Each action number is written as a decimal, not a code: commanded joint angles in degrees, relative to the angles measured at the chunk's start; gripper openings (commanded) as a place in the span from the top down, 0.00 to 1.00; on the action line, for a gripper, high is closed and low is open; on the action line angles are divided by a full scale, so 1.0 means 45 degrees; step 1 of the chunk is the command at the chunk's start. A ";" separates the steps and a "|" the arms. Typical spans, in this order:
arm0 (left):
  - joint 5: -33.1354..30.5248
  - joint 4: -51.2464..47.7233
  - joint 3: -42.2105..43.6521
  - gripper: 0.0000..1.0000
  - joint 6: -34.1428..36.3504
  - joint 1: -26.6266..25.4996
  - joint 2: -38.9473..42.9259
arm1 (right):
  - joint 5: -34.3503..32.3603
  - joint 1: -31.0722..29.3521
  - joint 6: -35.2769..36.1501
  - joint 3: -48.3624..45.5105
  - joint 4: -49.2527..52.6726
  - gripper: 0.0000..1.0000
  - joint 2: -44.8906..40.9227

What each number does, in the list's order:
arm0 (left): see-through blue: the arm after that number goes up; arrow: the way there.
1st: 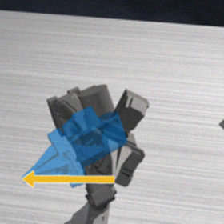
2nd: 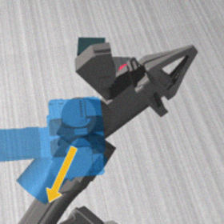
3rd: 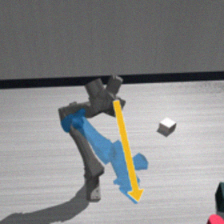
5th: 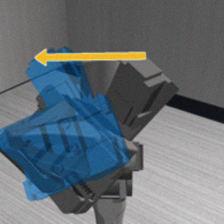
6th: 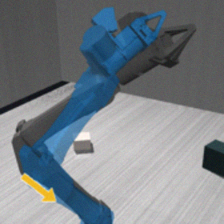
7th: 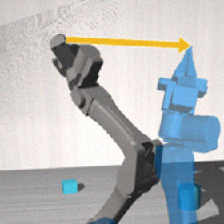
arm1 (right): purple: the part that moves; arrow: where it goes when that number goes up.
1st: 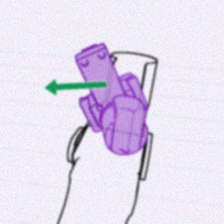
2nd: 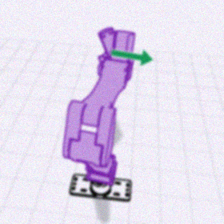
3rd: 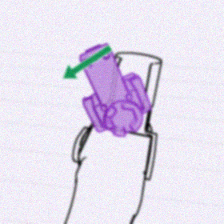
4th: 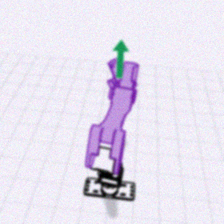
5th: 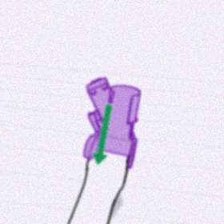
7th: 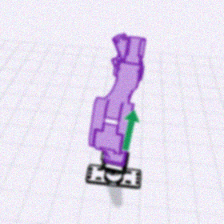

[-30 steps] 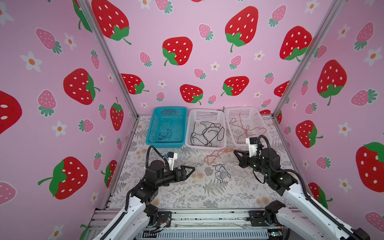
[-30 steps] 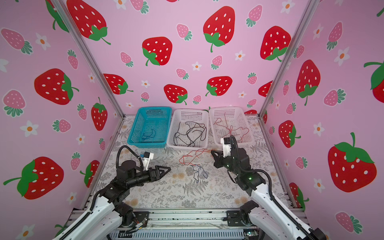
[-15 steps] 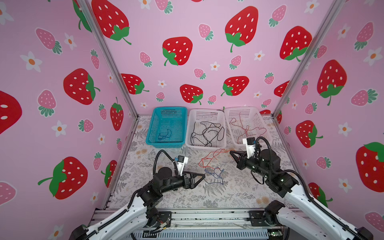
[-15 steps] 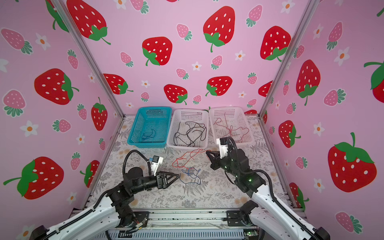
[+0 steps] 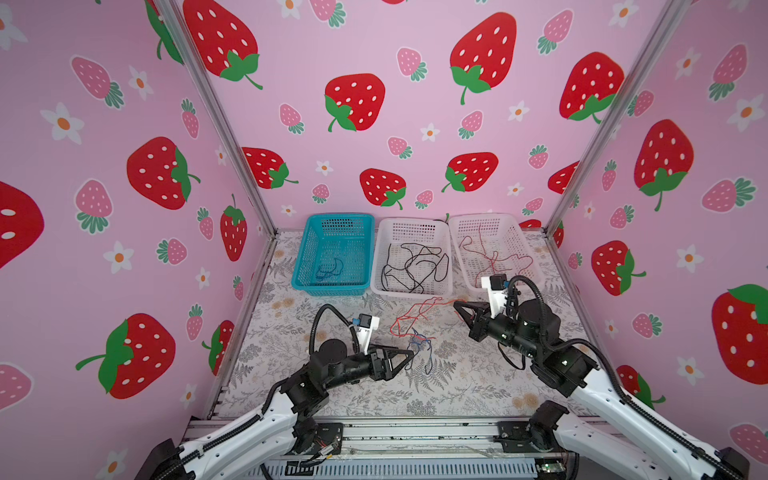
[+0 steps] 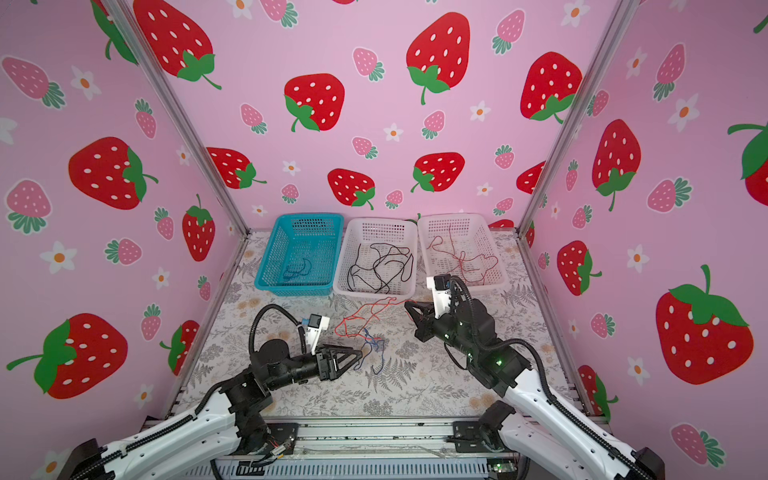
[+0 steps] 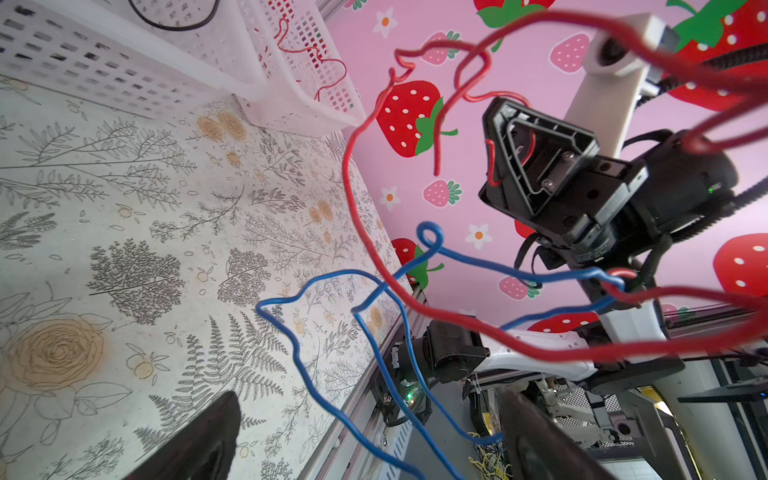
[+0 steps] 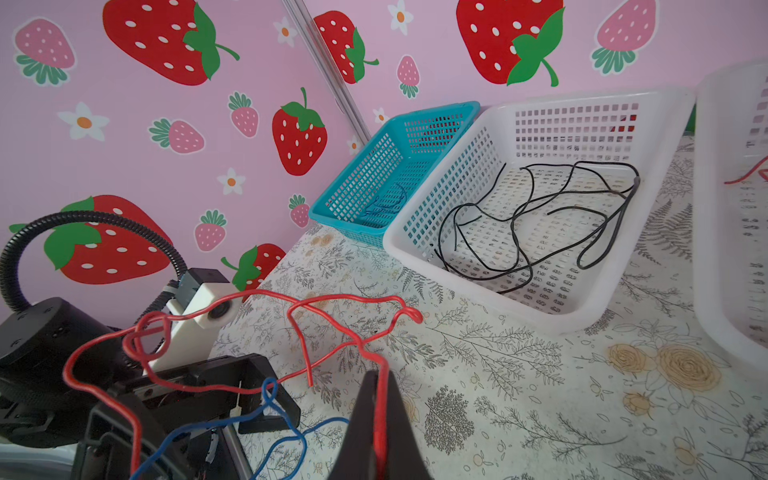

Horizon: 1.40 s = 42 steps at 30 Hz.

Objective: Untangle the cables

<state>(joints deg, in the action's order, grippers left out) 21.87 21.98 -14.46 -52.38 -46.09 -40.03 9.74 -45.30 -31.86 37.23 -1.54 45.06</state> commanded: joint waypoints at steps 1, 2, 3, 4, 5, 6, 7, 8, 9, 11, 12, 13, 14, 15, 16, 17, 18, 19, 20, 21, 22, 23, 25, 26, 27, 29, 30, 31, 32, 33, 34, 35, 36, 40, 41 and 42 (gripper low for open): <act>-0.0318 0.1066 0.0030 0.01 -0.0237 -0.0347 0.0126 | -0.0500 -0.0351 -0.0203 0.0389 -0.0691 1.00 0.0009; -0.0328 0.1140 0.0039 0.01 -0.0235 -0.0460 0.0107 | -0.0613 -0.0447 -0.0192 0.0386 -0.0757 1.00 0.0025; -0.0370 0.1278 0.0057 0.01 -0.0237 -0.0562 0.0061 | -0.0737 -0.0543 -0.0186 0.0378 -0.0789 1.00 0.0037; -0.0394 0.1336 0.0084 0.01 -0.0240 -0.0658 0.0032 | -0.0827 -0.0614 -0.0186 0.0379 -0.0843 1.00 0.0046; -0.0440 0.1356 0.0088 0.01 -0.0225 -0.0765 -0.0018 | -0.0882 -0.0699 -0.0186 0.0369 -0.0942 1.00 0.0065; -0.0520 0.1416 0.0078 0.01 -0.0216 -0.0885 -0.0094 | -0.0925 -0.0792 -0.0220 0.0359 -0.1019 1.00 0.0081; -0.0552 0.1512 0.0106 0.01 -0.0219 -0.0989 -0.0168 | -0.0995 -0.0872 -0.0239 0.0340 -0.1102 1.00 0.0083; -0.0597 0.1635 0.0111 0.01 -0.0219 -0.1111 -0.0285 | -0.1128 -0.0962 -0.0262 0.0325 -0.1151 1.00 0.0107; -0.0649 0.1789 0.0117 0.01 -0.0235 -0.1235 -0.0394 | -0.1271 -0.1063 -0.0265 0.0320 -0.1214 1.00 0.0136; -0.0653 0.2044 0.0084 0.00 -0.0217 -0.1424 -0.0670 | -0.1455 -0.1268 -0.0355 0.0278 -0.1397 1.00 0.0170; -0.0651 0.2062 0.0042 0.00 -0.0182 -0.1522 -0.0782 | -0.1517 -0.1364 -0.0380 0.0252 -0.1466 1.00 0.0195; -0.0645 0.2049 -0.0018 0.00 -0.0107 -0.1618 -0.0891 | -0.1600 -0.1487 -0.0400 0.0272 -0.1508 1.00 0.0225; -0.0640 0.1996 -0.0079 0.01 -0.0004 -0.1706 -0.0973 | -0.1707 -0.1611 -0.0384 0.0320 -0.1513 1.00 0.0267; -0.0654 0.1812 -0.0143 0.01 0.0099 -0.1768 -0.1020 | -0.1784 -0.1706 -0.0382 0.0353 -0.1495 1.00 0.0315; -0.0679 0.1594 -0.0223 0.02 0.0207 -0.1818 -0.1036 | -0.1863 -0.1806 -0.0350 0.0412 -0.1475 1.00 0.0350; -0.0717 0.1428 -0.0280 0.03 0.0286 -0.1849 -0.1016 | -0.1955 -0.1919 -0.0324 0.0481 -0.1438 1.00 0.0360; -0.0723 0.1322 -0.0284 0.04 0.0353 -0.1856 -0.0990 | -0.2048 -0.1996 -0.0304 0.0541 -0.1400 1.00 0.0362; -0.0716 0.1218 -0.0310 0.06 0.0408 -0.1868 -0.0950 | -0.2148 -0.2075 -0.0267 0.0605 -0.1345 1.00 0.0382; -0.0719 0.1110 -0.0326 0.07 0.0465 -0.1868 -0.0877 | -0.2213 -0.2155 -0.0250 0.0668 -0.1283 1.00 0.0406; -0.0727 0.1056 -0.0341 0.09 0.0508 -0.1868 -0.0824 | -0.2292 -0.2216 -0.0245 0.0707 -0.1243 1.00 0.0415; -0.0700 0.1015 -0.0321 0.11 0.0560 -0.1869 -0.0778 | -0.2346 -0.2285 -0.0245 0.0739 -0.1221 1.00 0.0432; -0.0681 0.0984 -0.0322 0.14 0.0593 -0.1874 -0.0736 | -0.2392 -0.2332 -0.0238 0.0766 -0.1220 1.00 0.0424; -0.0642 0.1085 -0.0303 0.18 0.0604 -0.1888 -0.0759 | -0.2550 -0.2452 -0.0240 0.0823 -0.1220 1.00 0.0475; -0.0574 0.1160 -0.0292 0.19 0.0591 -0.1890 -0.0808 | -0.2643 -0.2516 -0.0263 0.0865 -0.1201 1.00 0.0495; -0.0501 0.1256 -0.0299 0.19 0.0567 -0.1902 -0.0881 | -0.2707 -0.2564 -0.0265 0.0869 -0.1201 1.00 0.0522; -0.0298 0.1457 -0.0322 0.22 0.0546 -0.1937 -0.1105 | -0.2806 -0.2681 -0.0266 0.0937 -0.1240 1.00 0.0618; -0.0244 0.1483 -0.0361 0.23 0.0546 -0.1944 -0.1188 | -0.2856 -0.2735 -0.0265 0.0981 -0.1240 1.00 0.0655; -0.0231 0.1507 -0.0389 0.23 0.0546 -0.1969 -0.1291 | -0.2900 -0.2812 -0.0245 0.1030 -0.1259 1.00 0.0720; -0.0212 0.1571 -0.0401 0.24 0.0554 -0.1995 -0.1364 | -0.2982 -0.2881 -0.0228 0.1059 -0.1244 1.00 0.0781; -0.0204 0.1589 -0.0419 0.25 0.0566 -0.2005 -0.1381 | -0.3065 -0.2954 -0.0221 0.1081 -0.1261 1.00 0.0824; -0.0213 0.1615 -0.0422 0.26 0.0556 -0.2022 -0.1431 | -0.3174 -0.3023 -0.0216 0.1100 -0.1259 1.00 0.0863; -0.0201 0.1653 -0.0423 0.28 0.0585 -0.2039 -0.1436 | -0.3254 -0.3066 -0.0225 0.1101 -0.1298 1.00 0.0887; -0.0210 0.1659 -0.0421 0.31 0.0604 -0.2044 -0.1435 | -0.3305 -0.3107 -0.0225 0.1103 -0.1298 1.00 0.0909; -0.0213 0.1638 -0.0405 0.38 0.0663 -0.2064 -0.1363 | -0.3583 -0.3232 -0.0283 0.1111 -0.1318 1.00 0.0969; -0.0211 0.1619 -0.0391 0.39 0.0663 -0.2063 -0.1346 | -0.3642 -0.3237 -0.0303 0.1072 -0.1335 1.00 0.0972; -0.0211 0.1620 -0.0384 0.40 0.0663 -0.2063 -0.1338 | -0.3694 -0.3254 -0.0322 0.1064 -0.1342 1.00 0.0965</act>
<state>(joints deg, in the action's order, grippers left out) 20.14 27.18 -14.44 -49.91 -55.02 -46.54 -4.80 -59.48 -32.80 40.23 -5.61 49.52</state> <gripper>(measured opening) 0.604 0.050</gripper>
